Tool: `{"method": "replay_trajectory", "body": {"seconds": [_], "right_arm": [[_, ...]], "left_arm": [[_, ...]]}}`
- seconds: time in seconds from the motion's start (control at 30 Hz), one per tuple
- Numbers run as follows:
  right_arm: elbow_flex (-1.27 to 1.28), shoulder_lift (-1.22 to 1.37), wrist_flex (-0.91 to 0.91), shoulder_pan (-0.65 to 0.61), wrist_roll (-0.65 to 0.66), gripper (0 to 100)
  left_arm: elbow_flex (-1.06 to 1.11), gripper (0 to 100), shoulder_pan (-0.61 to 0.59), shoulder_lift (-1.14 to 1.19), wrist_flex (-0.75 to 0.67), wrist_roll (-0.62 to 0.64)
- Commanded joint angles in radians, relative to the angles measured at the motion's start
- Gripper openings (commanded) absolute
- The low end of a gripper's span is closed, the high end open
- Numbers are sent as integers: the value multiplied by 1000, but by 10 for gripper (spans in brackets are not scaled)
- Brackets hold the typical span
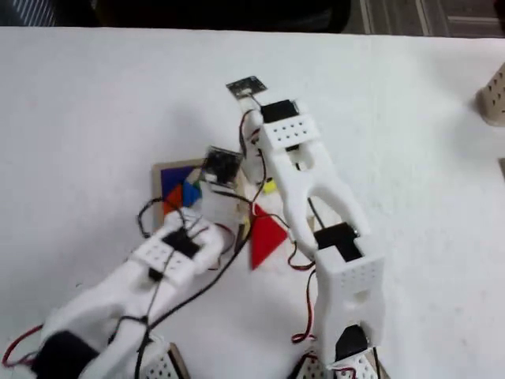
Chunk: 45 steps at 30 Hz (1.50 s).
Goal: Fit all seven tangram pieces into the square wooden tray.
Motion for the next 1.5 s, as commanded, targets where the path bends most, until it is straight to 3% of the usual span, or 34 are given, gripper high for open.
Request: {"method": "replay_trajectory", "body": {"seconds": [0.0, 0.2, 1.1, 1.3, 1.47], "right_arm": [[-6, -74, -12, 13, -8, 18], [-6, -70, -15, 12, -8, 18], [-2, -70, -15, 8, -6, 18], [-2, -70, -15, 8, -3, 18], [-2, -70, -15, 8, -3, 18]], "left_arm": [[-146, 22, -36, 136, -12, 26], [-342, 22, -110, 331, 92, 28], [-342, 22, -255, 331, 117, 31], [-304, 22, -252, 213, 161, 23], [-161, 22, -305, 12, 32, 23]]}}
